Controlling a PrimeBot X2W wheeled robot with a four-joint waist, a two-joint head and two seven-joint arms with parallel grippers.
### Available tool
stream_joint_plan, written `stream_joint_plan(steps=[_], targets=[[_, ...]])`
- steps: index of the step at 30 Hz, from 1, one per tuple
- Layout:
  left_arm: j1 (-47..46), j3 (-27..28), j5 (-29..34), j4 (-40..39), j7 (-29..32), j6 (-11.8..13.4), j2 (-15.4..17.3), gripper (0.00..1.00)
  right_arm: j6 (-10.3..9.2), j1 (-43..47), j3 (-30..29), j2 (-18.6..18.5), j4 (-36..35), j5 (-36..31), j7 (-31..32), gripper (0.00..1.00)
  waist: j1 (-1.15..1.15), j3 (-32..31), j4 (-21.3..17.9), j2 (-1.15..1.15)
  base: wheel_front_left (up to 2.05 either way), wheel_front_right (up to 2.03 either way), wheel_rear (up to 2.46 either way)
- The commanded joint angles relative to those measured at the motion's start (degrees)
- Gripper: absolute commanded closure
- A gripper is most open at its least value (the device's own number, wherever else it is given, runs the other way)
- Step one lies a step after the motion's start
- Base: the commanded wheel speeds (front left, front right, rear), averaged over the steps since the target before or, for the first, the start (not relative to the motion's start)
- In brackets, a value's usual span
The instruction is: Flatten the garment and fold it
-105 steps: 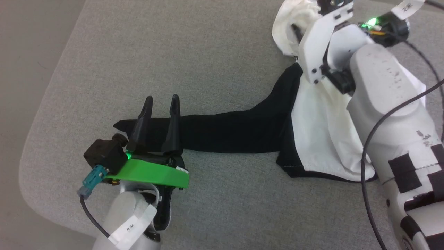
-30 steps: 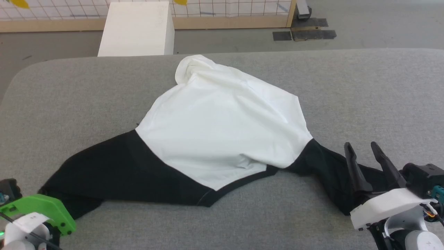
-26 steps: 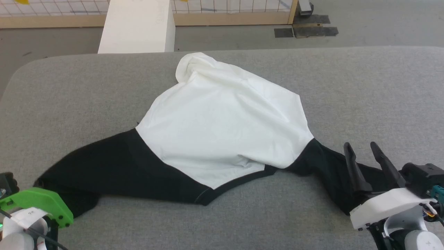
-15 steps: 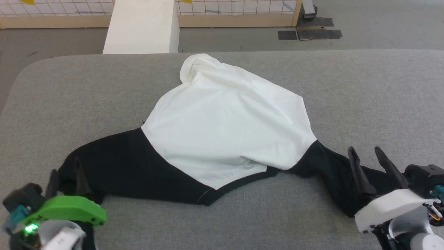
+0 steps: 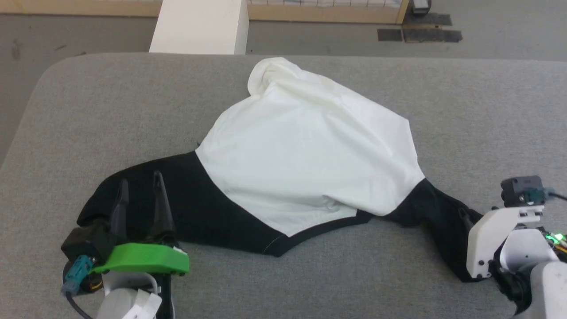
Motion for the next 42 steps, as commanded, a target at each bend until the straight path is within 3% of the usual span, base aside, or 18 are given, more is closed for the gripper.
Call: stream_joint_plan(steps=[1,8,9,10,11,12,17,23,31,38,39,40,42], targets=[[-1.3,0.2,1.1,-0.4,-0.5,-0.4,-0.3,0.00,-0.09,-1.6,0.0,-1.0,1.1,-1.1,2.4,0.00,0.00,1.2,0.7,0.44,0.00,0.00,0.00],[-2.2,0.8,2.1,-0.9,-0.5,-1.1,-1.0,0.00,-0.09,-3.9,0.1,-4.0,5.3,-3.3,13.4,0.00,0.00,3.1,2.0,0.44,0.00,0.00,0.00],[-2.3,0.8,2.2,-0.8,-0.5,-1.1,-1.1,0.00,-0.09,-3.7,0.2,-4.2,5.7,-3.2,15.0,0.17,0.00,3.1,2.2,0.44,0.00,0.00,0.00],[-2.3,0.9,2.2,-0.8,-0.5,-1.2,-1.1,0.00,-0.09,-3.6,0.6,-4.7,5.9,-2.9,16.7,0.62,0.00,3.3,2.3,0.44,0.00,0.00,0.00],[-2.3,1.0,2.2,-0.7,-0.5,-1.3,-1.2,0.00,-0.09,-3.6,1.0,-5.1,5.8,-2.7,17.7,0.92,0.00,3.4,2.4,0.44,0.00,0.00,0.00],[-2.3,1.0,2.2,-0.7,-0.5,-1.4,-1.2,0.00,-0.09,-3.6,1.6,-5.8,5.4,-2.3,18.5,1.00,0.00,3.5,2.5,0.44,0.00,0.00,0.00],[-2.8,0.7,2.2,-0.7,-0.5,-1.7,-1.3,0.00,-0.09,-6.7,3.3,-9.7,3.2,-2.0,16.7,1.00,0.00,4.3,3.1,0.44,0.00,0.00,0.00],[-4.4,-0.2,2.2,-0.8,-0.5,-2.1,-1.4,0.00,-0.09,-17.3,5.7,-14.5,4.9,-4.5,9.0,1.00,0.00,6.3,4.3,0.44,0.00,0.00,0.00],[-7.6,-2.5,0.9,-0.4,-0.5,-2.3,-1.4,0.00,-0.09,-33.6,14.7,-19.2,15.7,-8.0,-1.2,1.00,0.00,10.5,8.1,0.44,0.00,0.00,0.00],[-8.6,-3.5,0.3,-1.2,-0.5,-1.6,-1.4,0.00,-0.09,-43.1,20.1,-18.0,25.9,-8.2,-9.2,1.00,0.00,13.3,10.4,0.44,0.00,0.00,0.00],[-8.7,-3.5,0.2,-1.2,-0.5,-1.5,-1.4,0.00,-0.09,-43.8,20.7,-17.5,27.3,-8.1,-9.9,0.55,0.00,13.5,10.5,0.44,0.00,0.00,0.00],[-8.7,-3.6,0.2,-1.3,-0.5,-1.4,-1.4,0.00,-0.09,-44.3,20.8,-17.2,28.5,-7.8,-10.4,0.00,0.00,13.5,10.6,0.44,0.00,0.00,0.00],[-8.8,-3.6,0.1,-1.2,-0.5,-1.3,-1.4,0.00,-0.09,-45.0,20.8,-16.6,30.8,-6.7,-12.2,0.00,0.00,13.4,10.6,0.44,0.00,0.00,0.00]])
